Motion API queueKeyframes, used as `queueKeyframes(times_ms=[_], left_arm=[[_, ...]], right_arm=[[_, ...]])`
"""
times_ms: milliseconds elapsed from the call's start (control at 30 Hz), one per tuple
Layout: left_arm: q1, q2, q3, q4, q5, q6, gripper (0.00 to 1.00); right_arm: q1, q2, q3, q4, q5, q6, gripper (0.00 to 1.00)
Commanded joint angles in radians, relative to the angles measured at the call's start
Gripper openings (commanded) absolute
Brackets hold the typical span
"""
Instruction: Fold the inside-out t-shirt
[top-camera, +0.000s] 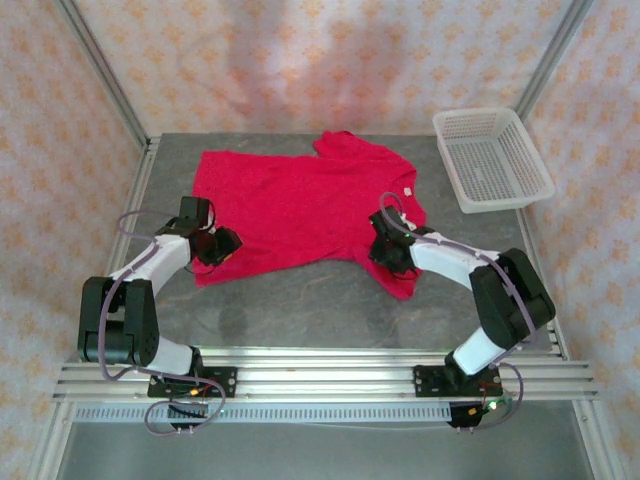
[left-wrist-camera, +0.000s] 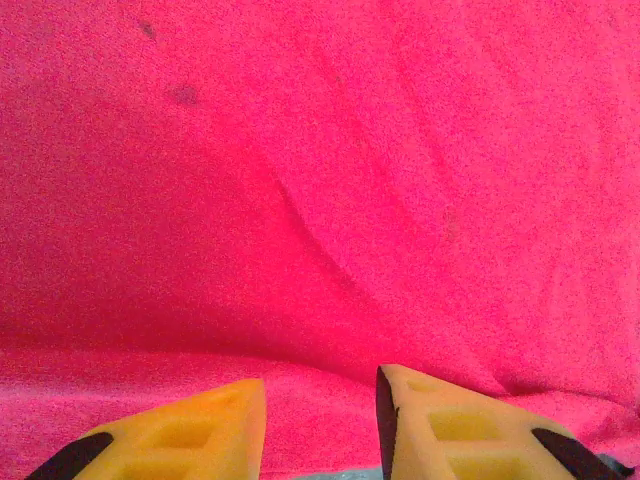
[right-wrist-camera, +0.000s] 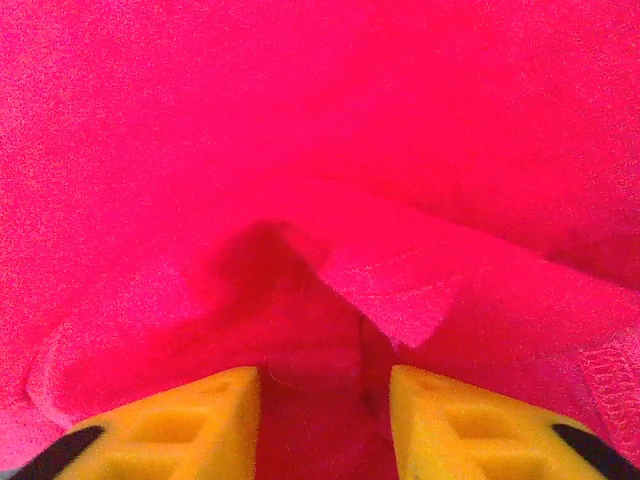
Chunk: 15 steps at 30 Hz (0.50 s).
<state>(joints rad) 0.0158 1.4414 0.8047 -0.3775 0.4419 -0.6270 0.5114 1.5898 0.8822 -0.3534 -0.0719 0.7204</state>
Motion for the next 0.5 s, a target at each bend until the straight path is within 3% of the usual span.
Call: queueKeyframes(times_ms=[0,200,467], left_arm=[[0.01,-0.024,-0.001,-0.024,0.011,0.018,0.35],[0.01,-0.018,-0.001,-0.023,0.012,0.018,0.34],[0.012,-0.006,0.004,-0.018,0.008,0.015,0.33]], right_arm=[[-0.007,0.021,0.035,0.011,0.043,-0.015,0.27],[-0.007,0.01,0.058,-0.018,0.05,-0.034,0.02],[-0.001,-0.071,0.079,-0.111,0.054,-0.061,0.0]])
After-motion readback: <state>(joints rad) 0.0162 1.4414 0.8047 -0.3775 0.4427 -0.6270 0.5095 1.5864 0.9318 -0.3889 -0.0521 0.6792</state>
